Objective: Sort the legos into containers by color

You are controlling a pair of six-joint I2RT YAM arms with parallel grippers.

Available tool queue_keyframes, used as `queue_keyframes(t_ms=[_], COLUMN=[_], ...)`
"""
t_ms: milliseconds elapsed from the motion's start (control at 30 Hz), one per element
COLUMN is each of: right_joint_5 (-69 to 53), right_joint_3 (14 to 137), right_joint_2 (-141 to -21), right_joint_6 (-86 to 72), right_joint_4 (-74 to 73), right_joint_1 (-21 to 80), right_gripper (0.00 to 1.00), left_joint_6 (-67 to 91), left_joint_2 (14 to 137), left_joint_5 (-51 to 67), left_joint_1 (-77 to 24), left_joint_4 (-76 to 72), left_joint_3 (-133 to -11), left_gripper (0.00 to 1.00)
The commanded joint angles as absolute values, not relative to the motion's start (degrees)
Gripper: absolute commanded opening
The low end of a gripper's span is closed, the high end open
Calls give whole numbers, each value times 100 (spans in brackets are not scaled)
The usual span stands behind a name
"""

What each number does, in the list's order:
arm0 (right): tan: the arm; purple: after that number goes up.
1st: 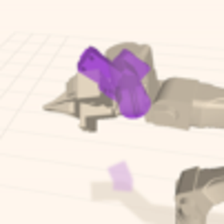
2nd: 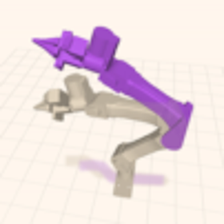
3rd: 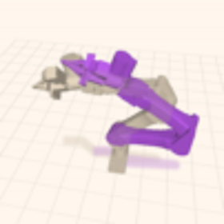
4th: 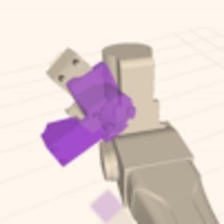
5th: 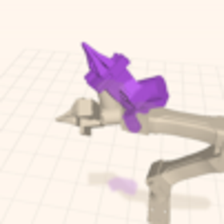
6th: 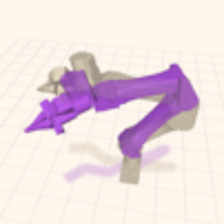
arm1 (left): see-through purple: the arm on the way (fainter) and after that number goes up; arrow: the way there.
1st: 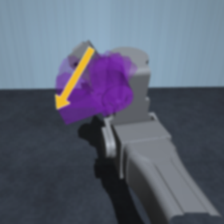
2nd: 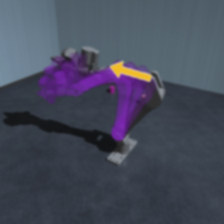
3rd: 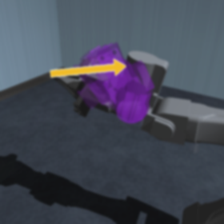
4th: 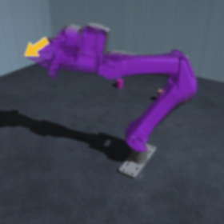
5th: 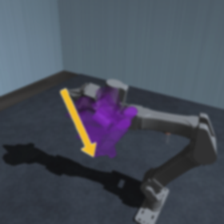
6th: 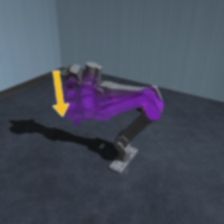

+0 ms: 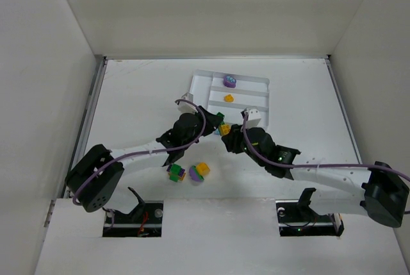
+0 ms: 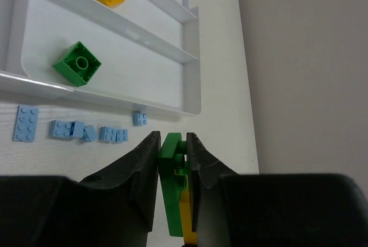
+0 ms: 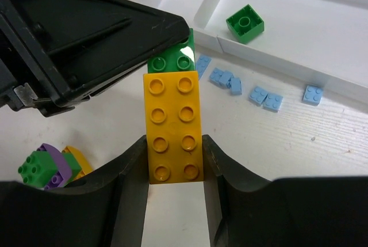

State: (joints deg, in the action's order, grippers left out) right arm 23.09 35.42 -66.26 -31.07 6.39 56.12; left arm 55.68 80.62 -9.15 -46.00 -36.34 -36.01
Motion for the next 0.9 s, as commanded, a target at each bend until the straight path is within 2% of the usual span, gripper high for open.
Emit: queue_keyframes(t_ms=[0,167,467,633,867], right_joint_5=[2224,2136,1670,1635,1732], right_joint_3=[3735,3700,3735,4199,5816], right_joint_2=[-6531,-6188,-5958,-7037,-8954], right_joint_6=[-3085,-3164,-3375,-3332,-2831], right_joint_4=[1344,1397,1538,1556,678], right_joint_1=[5498,5252,4365,3706,3178], right_gripper=[25,25,25,26,27], left_joint_6=[5704,5678,5643,5616,5555], left_joint_2=[8060,7928,7577,7523,7471], left_joint_5=[-1010,-1055,-1195,-1169,-1222], left_joint_1=[-4592,-4417,-4144,-4091,-4162], left_joint_4=[-4016,-4008,-4025,-3999,-4043], left_joint_3=[-3463,-3235,-2795,-2821,-2769], left_gripper=[17,14,13,14,14])
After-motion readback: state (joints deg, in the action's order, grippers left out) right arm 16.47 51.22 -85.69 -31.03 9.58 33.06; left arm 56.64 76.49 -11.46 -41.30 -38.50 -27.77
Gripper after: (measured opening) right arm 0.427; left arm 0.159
